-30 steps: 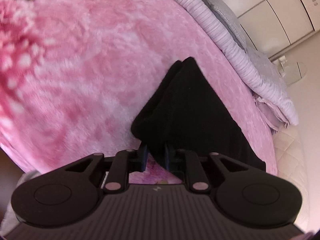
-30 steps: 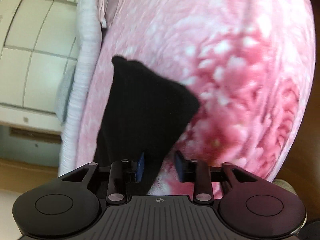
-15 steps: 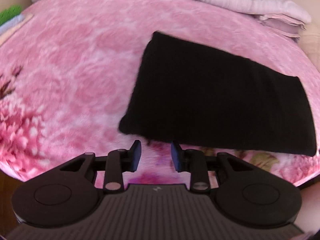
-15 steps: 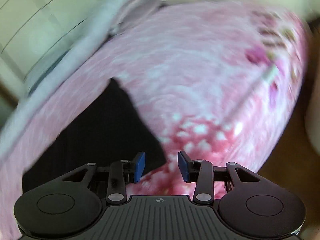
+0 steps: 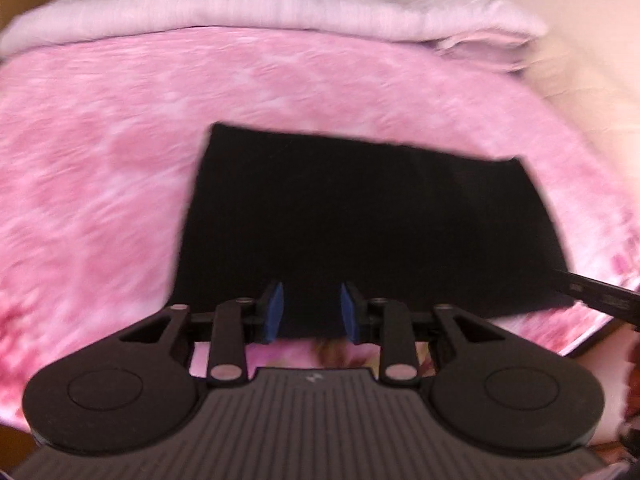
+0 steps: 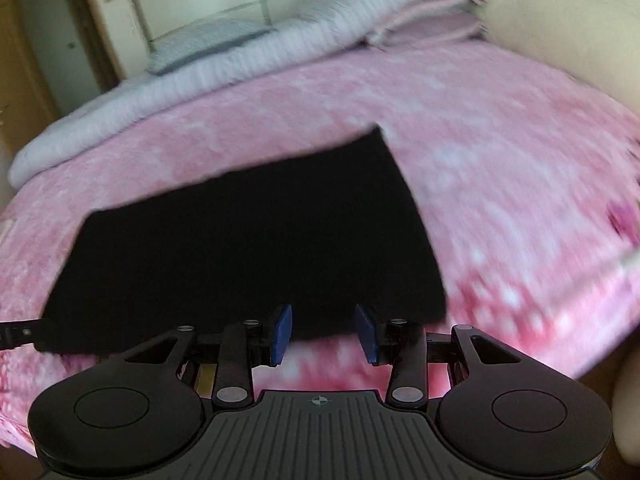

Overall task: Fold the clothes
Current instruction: 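Lower the folded garment onto the bedspread and open both grippers, then grasp the black garment's ends with both grippers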

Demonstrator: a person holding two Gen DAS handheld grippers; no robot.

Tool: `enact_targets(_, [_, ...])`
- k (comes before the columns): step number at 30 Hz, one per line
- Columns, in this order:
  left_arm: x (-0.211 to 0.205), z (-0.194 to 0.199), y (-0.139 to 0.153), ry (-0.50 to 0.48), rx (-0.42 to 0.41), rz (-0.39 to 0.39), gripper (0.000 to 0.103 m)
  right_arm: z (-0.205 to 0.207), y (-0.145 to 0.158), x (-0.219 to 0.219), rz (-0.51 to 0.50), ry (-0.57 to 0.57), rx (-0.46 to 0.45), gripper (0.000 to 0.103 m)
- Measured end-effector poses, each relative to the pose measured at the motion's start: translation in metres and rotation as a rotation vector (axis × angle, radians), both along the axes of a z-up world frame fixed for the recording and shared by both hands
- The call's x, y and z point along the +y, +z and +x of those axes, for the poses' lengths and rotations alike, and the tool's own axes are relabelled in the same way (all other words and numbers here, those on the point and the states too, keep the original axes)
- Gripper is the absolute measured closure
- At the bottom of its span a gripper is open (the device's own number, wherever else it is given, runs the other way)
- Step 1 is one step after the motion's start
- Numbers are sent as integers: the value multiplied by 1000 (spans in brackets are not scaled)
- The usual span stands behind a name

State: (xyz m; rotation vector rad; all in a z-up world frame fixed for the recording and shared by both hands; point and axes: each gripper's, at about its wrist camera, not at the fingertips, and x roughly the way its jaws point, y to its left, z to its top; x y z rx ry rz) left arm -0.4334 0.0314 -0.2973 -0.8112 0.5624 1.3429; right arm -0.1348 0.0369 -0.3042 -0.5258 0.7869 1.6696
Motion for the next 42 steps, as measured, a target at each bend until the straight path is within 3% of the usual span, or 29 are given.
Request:
enact_targets(1, [11, -1, 0, -20, -39, 10, 86, -3, 2, 11, 15, 25, 9, 75])
enact_targets(3, [43, 1, 0, -60, -113, 37, 87, -14, 4, 42, 19, 67, 57, 84])
enact_targets(7, [105, 15, -6, -138, -207, 61, 87, -37, -13, 94, -19, 144, 88, 87])
enact_targets(11, [160, 35, -42, -217, -189, 6, 87, -62, -36, 144, -71, 219, 98, 87])
enact_targets(13, [174, 44, -63, -218, -106, -24, 87, -74, -48, 170, -97, 256, 102, 87])
enact_targets(14, [176, 46, -71, -223, -54, -5, 99, -80, -53, 182, -110, 275, 104, 87])
enact_targets(16, [177, 38, -73, -221, -41, 10, 100, -71, -57, 186, -84, 269, 67, 103])
enact_targets(17, [181, 30, -73, -200, -60, -1, 100, -66, -59, 189, -72, 265, 48, 103])
enact_targets(24, [183, -13, -69, -130, 34, 31, 100, -3, -54, 207, -54, 167, 38, 103])
enact_targets(27, [182, -35, -69, -107, -29, 40, 100, 31, -51, 209, -23, 32, -22, 103])
enact_targets(28, [183, -41, -68, -102, -59, 38, 100, 45, -52, 211, -44, 9, 76, 103])
enact_targets(30, [176, -41, -56, -73, -4, 93, 96, 51, -41, 207, -16, -27, 43, 103])
enact_targets(32, [168, -44, -46, -47, 49, 158, 85, 49, -30, 201, 36, -4, 41, 103])
enact_targets(36, [175, -59, -63, -14, 65, 75, 86, 50, -48, 218, -21, -31, -7, 103])
enact_targets(38, [173, -65, -66, -7, 64, 60, 90, 53, -59, 220, -21, -35, 30, 103])
enact_targets(42, [151, -64, -44, 14, 67, 65, 87, 64, -36, 196, -14, -89, 99, 103])
